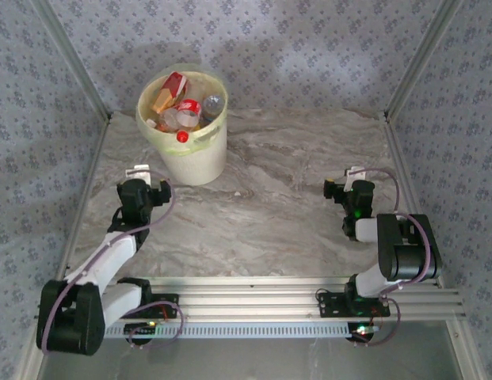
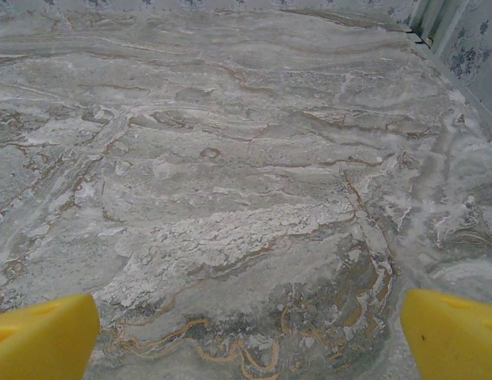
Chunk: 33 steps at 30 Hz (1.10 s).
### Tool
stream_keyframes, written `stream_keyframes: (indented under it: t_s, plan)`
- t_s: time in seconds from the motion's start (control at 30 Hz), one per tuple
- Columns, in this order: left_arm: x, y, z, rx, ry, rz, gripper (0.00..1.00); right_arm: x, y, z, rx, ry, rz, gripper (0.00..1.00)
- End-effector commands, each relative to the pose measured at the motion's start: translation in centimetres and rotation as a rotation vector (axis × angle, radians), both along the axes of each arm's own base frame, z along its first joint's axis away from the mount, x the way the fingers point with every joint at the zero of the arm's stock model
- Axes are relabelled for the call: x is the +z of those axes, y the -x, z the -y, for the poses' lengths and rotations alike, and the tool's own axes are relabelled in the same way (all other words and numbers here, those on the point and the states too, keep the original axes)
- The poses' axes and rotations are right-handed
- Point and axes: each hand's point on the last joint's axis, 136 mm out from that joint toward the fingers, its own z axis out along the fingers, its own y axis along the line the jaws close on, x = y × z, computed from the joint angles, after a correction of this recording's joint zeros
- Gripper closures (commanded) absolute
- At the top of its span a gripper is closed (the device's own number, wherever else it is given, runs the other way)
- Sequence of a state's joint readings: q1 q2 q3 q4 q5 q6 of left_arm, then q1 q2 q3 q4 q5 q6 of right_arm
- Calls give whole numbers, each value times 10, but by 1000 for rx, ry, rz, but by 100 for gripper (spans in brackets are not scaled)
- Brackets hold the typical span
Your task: Put the plastic bottles in the bin
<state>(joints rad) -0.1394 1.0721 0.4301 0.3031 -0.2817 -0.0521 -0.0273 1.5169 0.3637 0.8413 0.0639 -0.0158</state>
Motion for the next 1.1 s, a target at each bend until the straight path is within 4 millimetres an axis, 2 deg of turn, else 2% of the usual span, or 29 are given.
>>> stream_keyframes:
  t_s: [0.0, 0.27, 0.4, 0.5, 0.6, 0.67, 0.73, 0.87, 0.97, 1.07]
  plan:
    - [16, -17, 4, -35, -11, 128, 0, 4, -5, 1, -9, 5, 7, 0]
    - [2, -32, 10, -116, -73, 132, 0, 3, -5, 1, -10, 5, 6, 0]
    - [10, -31, 14, -157, -72, 189, 0, 4, -5, 1, -8, 5, 7, 0]
    - [7, -32, 17, -172, -75, 175, 0, 3, -5, 1, -8, 5, 6, 0]
    - [7, -35, 10, -137, -61, 164, 0, 4, -5, 1, -9, 5, 7, 0]
    - [2, -36, 4, -106, -25, 124, 0, 3, -5, 1, -9, 5, 6, 0]
    - [-12, -35, -1, -84, -32, 61, 0, 3, -5, 1, -9, 5, 6, 0]
    - [-29, -29, -9, -54, -45, 68, 0, 3, -5, 1, -9, 5, 6, 0]
    - [-27, -31, 1, -108, -12, 112, 0, 4, -5, 1, -9, 5, 7, 0]
    - [-40, -33, 9, -150, -21, 116, 0, 4, -5, 1, -10, 5, 7, 0]
